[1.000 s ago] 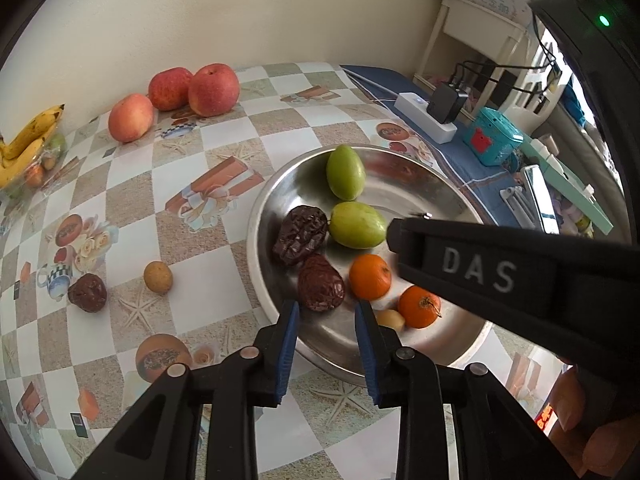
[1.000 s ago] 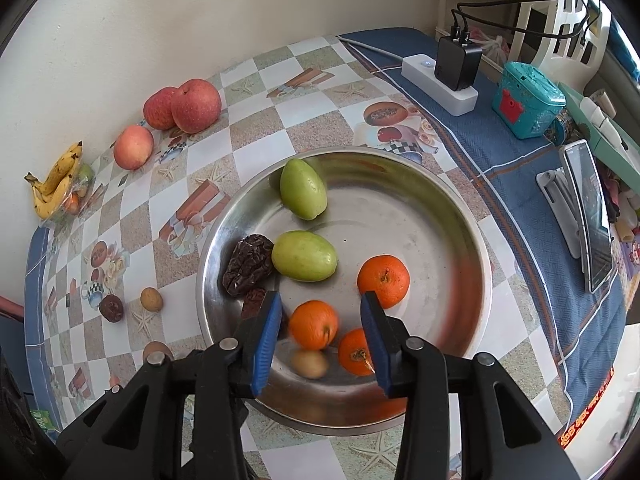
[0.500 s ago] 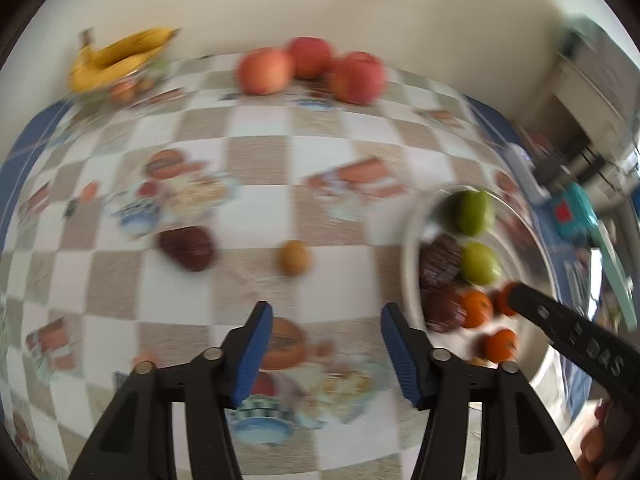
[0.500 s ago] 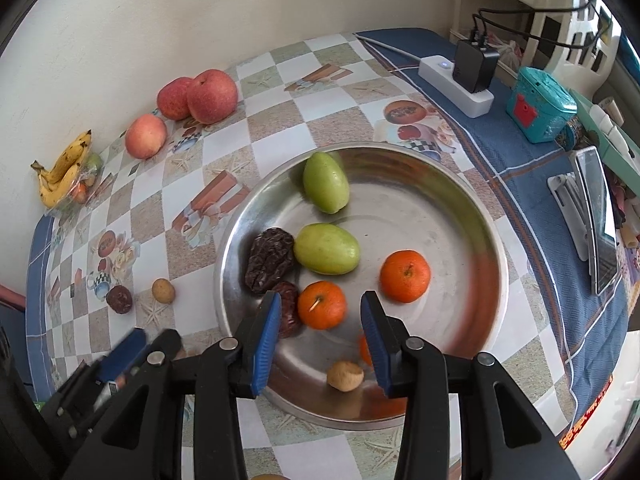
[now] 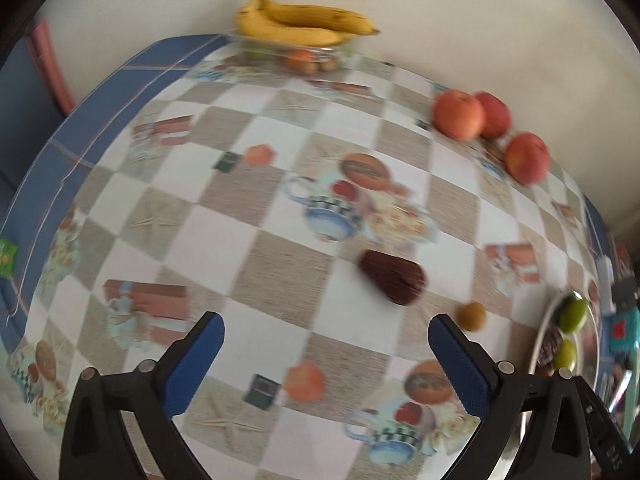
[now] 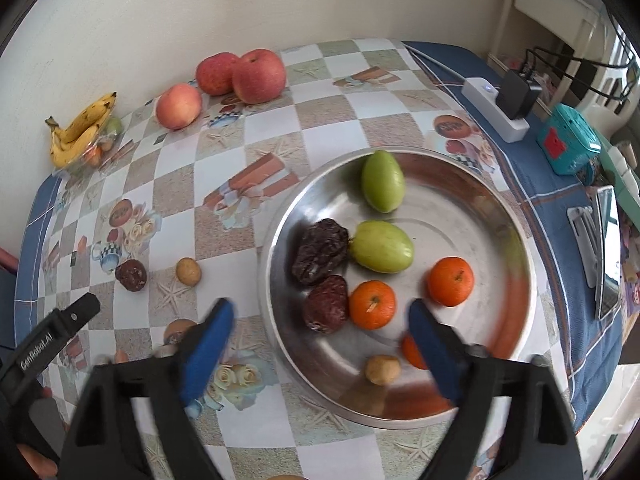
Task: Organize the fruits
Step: 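Withdraw both tools from the plate toward the last date and brown fruit, then close the left tool on the dark red date while the right tool grasps the small brown fruit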
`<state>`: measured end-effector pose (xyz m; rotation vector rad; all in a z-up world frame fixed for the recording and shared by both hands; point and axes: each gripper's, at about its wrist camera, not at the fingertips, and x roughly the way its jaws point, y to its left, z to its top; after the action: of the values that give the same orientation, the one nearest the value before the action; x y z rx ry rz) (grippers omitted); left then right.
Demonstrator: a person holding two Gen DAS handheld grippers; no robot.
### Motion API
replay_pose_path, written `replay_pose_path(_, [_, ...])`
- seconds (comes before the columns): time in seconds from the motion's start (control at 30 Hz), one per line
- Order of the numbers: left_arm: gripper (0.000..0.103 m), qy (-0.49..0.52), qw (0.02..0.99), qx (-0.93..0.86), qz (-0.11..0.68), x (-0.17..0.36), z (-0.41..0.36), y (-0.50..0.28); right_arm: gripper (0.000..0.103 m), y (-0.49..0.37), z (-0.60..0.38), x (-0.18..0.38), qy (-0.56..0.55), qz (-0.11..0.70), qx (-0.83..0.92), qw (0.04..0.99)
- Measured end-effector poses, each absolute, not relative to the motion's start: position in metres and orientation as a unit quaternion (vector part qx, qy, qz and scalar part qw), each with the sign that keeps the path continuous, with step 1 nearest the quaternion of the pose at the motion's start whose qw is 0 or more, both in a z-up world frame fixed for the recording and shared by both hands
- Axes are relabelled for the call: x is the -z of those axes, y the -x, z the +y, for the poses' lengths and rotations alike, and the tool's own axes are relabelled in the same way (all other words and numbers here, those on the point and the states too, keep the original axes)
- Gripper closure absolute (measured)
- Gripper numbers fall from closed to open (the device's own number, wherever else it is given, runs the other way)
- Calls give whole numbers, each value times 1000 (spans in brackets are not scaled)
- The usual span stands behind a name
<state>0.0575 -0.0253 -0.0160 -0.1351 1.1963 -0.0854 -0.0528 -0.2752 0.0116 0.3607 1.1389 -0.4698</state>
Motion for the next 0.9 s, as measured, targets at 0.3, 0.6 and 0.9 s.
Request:
replay_pose_path(0.3, [0, 86, 821, 31, 563, 17, -10, -66, 10, 32, -245, -10, -156, 529, 186, 813])
replay_pose_path(0.6, [3, 100, 812, 105, 565, 23, -37, -88, 12, -2, -209, 6, -143, 526, 129, 828])
replay_pose_path(0.9, [24, 116, 781, 136, 599, 60, -57, -108, 50, -36, -202, 43, -147, 545, 119, 817])
